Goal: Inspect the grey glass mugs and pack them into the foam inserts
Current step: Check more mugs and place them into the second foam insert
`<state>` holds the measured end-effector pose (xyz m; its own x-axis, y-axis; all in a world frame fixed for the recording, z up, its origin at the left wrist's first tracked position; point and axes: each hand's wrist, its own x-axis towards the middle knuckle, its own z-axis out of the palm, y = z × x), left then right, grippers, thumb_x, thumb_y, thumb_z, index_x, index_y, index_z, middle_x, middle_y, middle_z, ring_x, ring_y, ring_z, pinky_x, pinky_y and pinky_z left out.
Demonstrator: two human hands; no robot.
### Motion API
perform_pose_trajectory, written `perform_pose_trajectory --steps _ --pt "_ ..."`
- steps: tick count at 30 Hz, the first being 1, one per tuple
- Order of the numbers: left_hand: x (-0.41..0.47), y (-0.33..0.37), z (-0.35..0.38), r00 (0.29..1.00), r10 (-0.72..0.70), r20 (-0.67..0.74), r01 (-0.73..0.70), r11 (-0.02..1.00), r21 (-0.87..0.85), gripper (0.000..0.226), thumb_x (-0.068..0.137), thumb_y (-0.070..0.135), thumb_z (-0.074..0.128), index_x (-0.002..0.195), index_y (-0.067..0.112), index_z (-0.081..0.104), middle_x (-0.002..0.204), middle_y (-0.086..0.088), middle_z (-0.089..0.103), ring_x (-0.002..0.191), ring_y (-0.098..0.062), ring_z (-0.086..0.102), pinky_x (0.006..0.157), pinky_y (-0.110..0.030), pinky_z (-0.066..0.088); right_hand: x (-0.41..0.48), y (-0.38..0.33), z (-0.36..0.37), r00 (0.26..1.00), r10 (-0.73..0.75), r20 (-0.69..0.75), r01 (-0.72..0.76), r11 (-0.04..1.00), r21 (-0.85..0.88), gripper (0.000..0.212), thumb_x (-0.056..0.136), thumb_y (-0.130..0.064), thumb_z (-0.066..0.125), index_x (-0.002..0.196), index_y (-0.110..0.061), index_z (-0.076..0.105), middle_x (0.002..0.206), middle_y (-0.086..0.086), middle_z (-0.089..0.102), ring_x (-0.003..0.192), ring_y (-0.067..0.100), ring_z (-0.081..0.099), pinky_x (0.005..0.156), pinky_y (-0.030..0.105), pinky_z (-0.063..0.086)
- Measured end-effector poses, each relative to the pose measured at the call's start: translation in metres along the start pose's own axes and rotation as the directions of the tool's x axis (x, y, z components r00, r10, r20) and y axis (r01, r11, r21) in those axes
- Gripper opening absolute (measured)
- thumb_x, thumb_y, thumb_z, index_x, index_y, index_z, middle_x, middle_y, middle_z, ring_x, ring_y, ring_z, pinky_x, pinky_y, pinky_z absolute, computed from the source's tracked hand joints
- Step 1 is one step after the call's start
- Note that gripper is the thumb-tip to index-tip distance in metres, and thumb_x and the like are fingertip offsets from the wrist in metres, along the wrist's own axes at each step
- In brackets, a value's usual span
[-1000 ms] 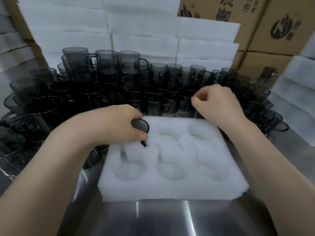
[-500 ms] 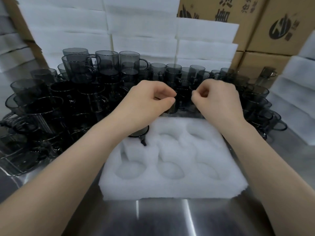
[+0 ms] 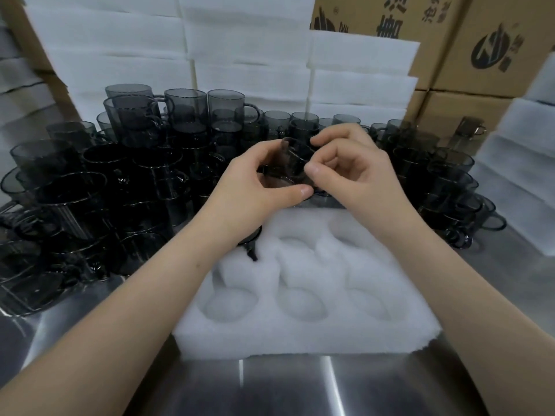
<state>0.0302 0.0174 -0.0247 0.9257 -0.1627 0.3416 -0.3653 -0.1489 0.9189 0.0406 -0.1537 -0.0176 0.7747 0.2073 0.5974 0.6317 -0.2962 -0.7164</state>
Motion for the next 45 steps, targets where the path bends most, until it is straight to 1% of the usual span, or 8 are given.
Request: perform_pose_trajectory --steps 3,9,22,25,29,34,39,45 --pt "-0.002 0.001 0.001 0.999 0.047 -0.025 -0.046 0.999 0.027 0.051 0.069 0.013 0.085 0.112 0.026 0.061 0.098 0.010 0.069 0.090 -0.013 0.071 0.087 -0.034 0.057 0.000 0.001 0.000 0.990 0.106 0.088 -0.118 0.983 0.144 0.004 0.078 -0.015 0.069 0.082 -0.015 0.066 0.111 0.000 0.056 0.070 0.011 0.061 0.068 0.028 0.053" --pt "-0.003 0.004 0.001 0.994 0.100 -0.051 -0.094 0.990 0.106 0.055 0.067 0.013 0.086 0.115 0.023 0.064 0.107 0.007 0.070 0.100 -0.013 0.068 0.095 -0.040 0.053 0.002 0.003 -0.004 0.965 0.211 0.156 -0.247 0.929 0.276 0.057 0.073 -0.016 0.075 0.127 -0.021 0.055 0.112 0.004 0.061 0.066 0.025 0.065 0.065 0.033 0.056" --pt "-0.005 0.004 0.010 0.958 0.287 0.007 -0.259 0.856 0.447 0.053 0.061 0.008 0.086 0.107 0.017 0.062 0.097 0.011 0.061 0.088 -0.003 0.054 0.077 -0.011 0.042 0.004 0.002 0.012 0.963 0.258 -0.075 -0.242 0.954 0.176 0.033 0.076 -0.044 0.072 0.075 -0.020 0.049 0.068 0.000 0.059 0.045 0.012 0.059 0.039 0.027 0.046" --pt "-0.006 0.003 0.008 0.967 0.256 0.007 -0.239 0.894 0.380 0.058 0.060 0.010 0.088 0.111 0.020 0.062 0.101 0.013 0.064 0.094 -0.006 0.059 0.086 -0.018 0.046 0.005 0.003 0.008 0.943 0.332 -0.022 -0.306 0.892 0.332 0.033 0.085 -0.042 0.068 0.072 -0.018 0.049 0.056 0.000 0.058 0.040 0.018 0.055 0.038 0.025 0.042" --pt "-0.005 0.004 0.005 0.981 0.196 -0.013 -0.190 0.964 0.186 0.057 0.058 0.011 0.087 0.105 0.028 0.060 0.104 0.013 0.067 0.100 -0.011 0.065 0.093 -0.036 0.052 0.007 0.005 -0.001 0.918 0.355 0.177 -0.394 0.776 0.493 0.022 0.086 -0.036 0.059 0.081 -0.015 0.056 0.066 0.005 0.063 0.046 0.020 0.055 0.043 0.026 0.045" --pt "-0.003 0.001 -0.002 0.985 0.142 -0.093 -0.148 0.988 -0.053 0.053 0.057 0.007 0.083 0.101 0.024 0.060 0.100 0.011 0.068 0.093 -0.009 0.070 0.081 -0.023 0.055 0.006 0.007 -0.004 0.901 0.243 0.358 -0.426 0.644 0.635 0.027 0.086 -0.016 0.060 0.113 -0.014 0.060 0.079 -0.002 0.068 0.062 0.012 0.064 0.060 0.024 0.054" --pt "-0.003 0.000 -0.001 0.984 0.119 -0.135 -0.111 0.991 0.071 0.052 0.052 0.019 0.085 0.097 0.031 0.062 0.095 0.013 0.069 0.086 -0.010 0.069 0.079 -0.025 0.055 0.005 0.007 0.000 0.922 0.263 0.283 -0.374 0.793 0.482 0.039 0.072 -0.008 0.073 0.106 -0.014 0.056 0.073 0.002 0.062 0.062 0.019 0.063 0.057 0.030 0.054" --pt "-0.006 0.001 0.007 0.969 0.234 -0.076 -0.193 0.916 0.351 0.058 0.059 0.016 0.089 0.110 0.027 0.063 0.103 0.014 0.065 0.094 0.000 0.060 0.081 -0.010 0.045 0.004 0.003 0.011 0.963 0.269 -0.011 -0.264 0.951 0.159 0.051 0.059 -0.046 0.082 0.082 -0.018 0.047 0.060 0.000 0.053 0.049 0.011 0.057 0.039 0.024 0.045"
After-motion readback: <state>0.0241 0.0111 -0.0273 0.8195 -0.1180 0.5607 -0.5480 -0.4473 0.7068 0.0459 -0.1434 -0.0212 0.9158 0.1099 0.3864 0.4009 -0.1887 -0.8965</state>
